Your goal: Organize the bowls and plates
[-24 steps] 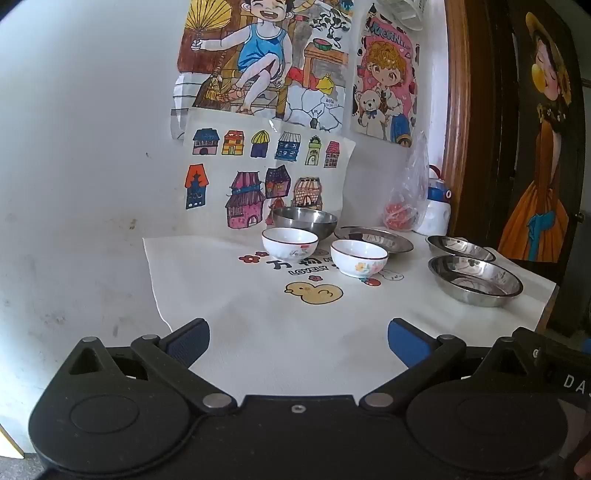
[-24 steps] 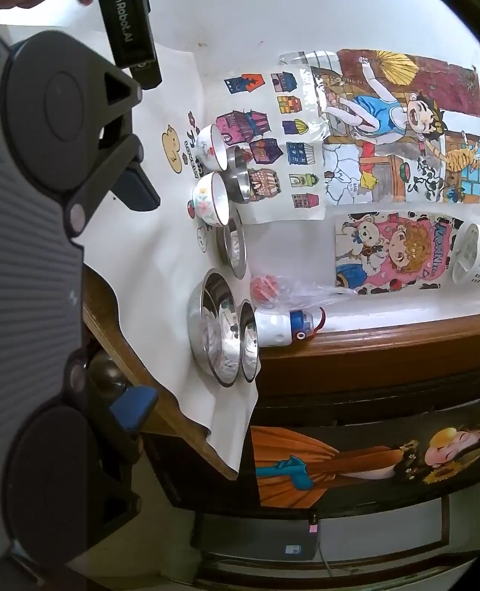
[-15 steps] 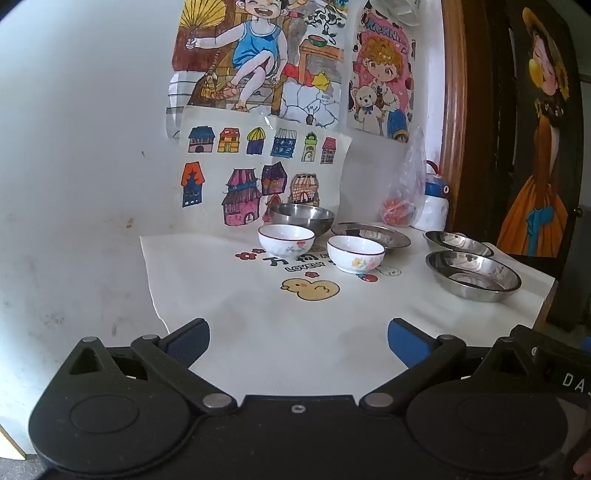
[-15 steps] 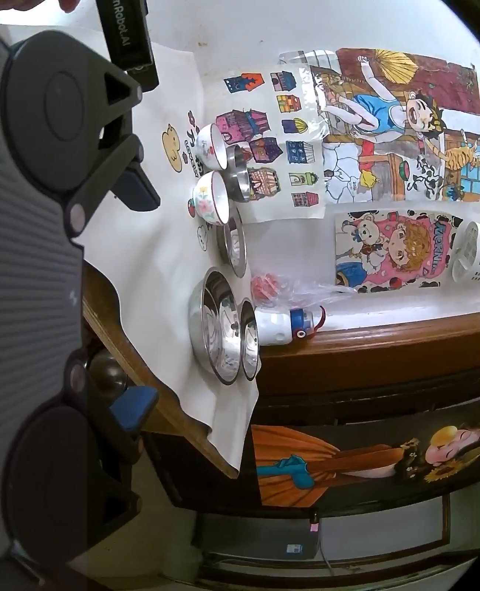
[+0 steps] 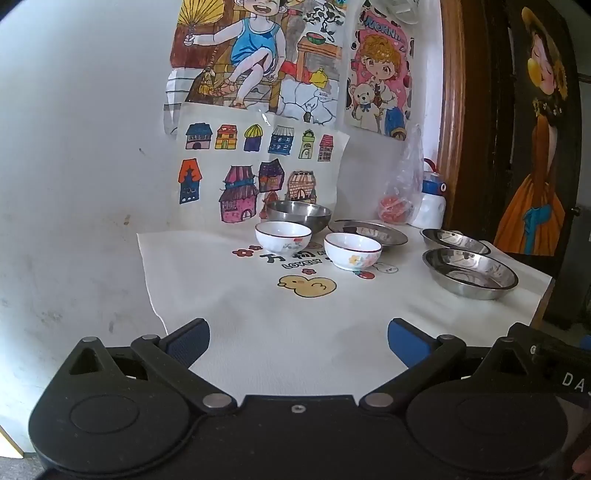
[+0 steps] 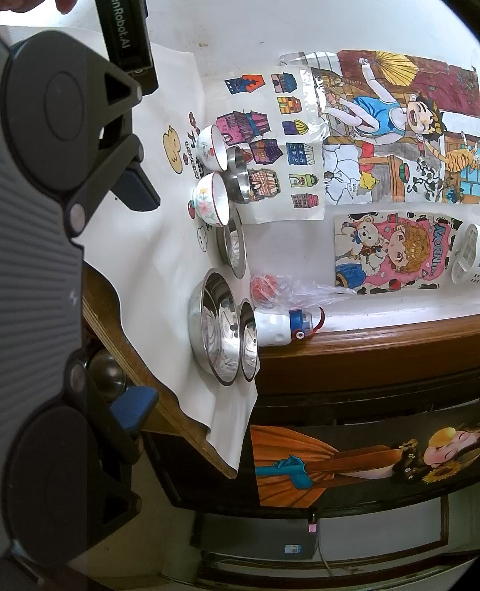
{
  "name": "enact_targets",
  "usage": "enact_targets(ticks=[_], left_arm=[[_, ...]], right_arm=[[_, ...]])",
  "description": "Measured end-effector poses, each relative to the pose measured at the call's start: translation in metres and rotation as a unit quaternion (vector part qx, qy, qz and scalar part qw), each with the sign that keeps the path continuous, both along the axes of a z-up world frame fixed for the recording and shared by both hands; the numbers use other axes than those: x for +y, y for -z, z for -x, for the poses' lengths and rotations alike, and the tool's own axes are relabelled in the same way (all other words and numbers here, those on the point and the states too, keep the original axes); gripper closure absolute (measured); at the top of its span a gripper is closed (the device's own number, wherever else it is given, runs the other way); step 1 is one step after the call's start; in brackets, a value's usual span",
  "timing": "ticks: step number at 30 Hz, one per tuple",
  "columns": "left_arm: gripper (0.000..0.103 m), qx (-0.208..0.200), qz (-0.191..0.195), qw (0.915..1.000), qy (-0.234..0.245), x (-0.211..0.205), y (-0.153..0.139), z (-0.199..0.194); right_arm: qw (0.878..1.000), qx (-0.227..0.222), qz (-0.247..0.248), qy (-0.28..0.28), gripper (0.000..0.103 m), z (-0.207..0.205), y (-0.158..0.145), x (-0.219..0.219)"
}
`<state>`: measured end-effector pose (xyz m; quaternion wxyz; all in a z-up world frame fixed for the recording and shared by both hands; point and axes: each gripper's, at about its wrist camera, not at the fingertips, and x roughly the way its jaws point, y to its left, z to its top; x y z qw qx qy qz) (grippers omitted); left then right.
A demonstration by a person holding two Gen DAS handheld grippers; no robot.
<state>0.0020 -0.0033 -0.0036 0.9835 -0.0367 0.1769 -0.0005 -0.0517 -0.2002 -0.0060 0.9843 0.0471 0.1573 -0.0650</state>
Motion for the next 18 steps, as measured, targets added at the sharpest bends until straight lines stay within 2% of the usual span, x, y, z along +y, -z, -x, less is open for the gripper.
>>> enact_targets(ticks=[18], left_arm=[[0.001, 0.003, 0.001, 1.0000, 0.000, 0.0013, 0.0013, 0.0006]], right_arm=[[1.000, 0.002, 0.006, 0.000, 0.000, 0.0003, 0.0001, 0.0048]])
